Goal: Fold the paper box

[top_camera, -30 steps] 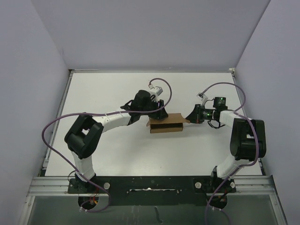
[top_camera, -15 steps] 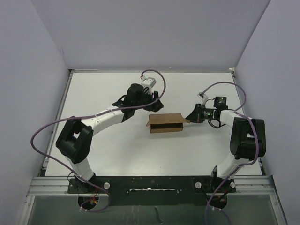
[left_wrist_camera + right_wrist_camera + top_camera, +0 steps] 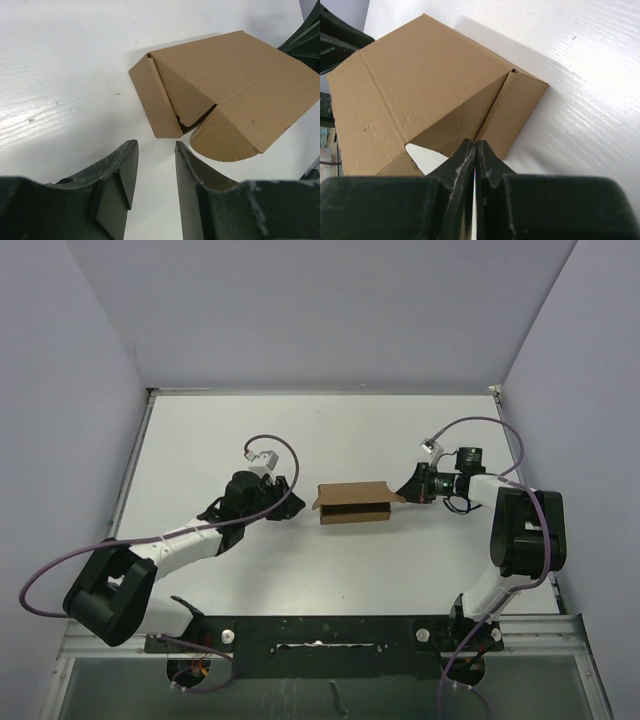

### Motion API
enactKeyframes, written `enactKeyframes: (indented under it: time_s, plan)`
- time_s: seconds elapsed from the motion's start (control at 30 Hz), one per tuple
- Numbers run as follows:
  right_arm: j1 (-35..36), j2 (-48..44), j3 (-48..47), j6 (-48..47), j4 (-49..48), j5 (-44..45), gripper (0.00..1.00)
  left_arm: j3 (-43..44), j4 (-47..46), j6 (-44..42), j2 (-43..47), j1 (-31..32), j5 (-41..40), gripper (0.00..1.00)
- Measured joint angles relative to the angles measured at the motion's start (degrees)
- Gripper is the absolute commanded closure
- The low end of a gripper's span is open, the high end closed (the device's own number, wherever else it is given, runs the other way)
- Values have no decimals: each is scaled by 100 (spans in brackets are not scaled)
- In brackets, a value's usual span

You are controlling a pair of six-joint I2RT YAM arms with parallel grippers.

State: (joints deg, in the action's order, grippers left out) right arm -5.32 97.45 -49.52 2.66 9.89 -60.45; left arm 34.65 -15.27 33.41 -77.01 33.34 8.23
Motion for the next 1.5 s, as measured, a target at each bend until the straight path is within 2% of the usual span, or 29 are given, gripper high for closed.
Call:
enactKeyframes:
  time_s: [0.3, 0.57, 0.9, 1.5]
  plan:
    - [0, 68, 0, 17, 2, -63, 100, -157, -1248, 601, -962, -109, 553, 69]
    - [7, 70, 0, 15, 2, -90, 100, -144, -1801, 852, -1521, -109, 874, 68]
    - [79, 92, 0, -98, 133, -59, 92, -37, -2103, 1036, -1908, -109, 1071, 65]
    - [243, 262, -205, -400, 446, 192, 79, 39, -2079, 1093, -2020, -109, 1134, 64]
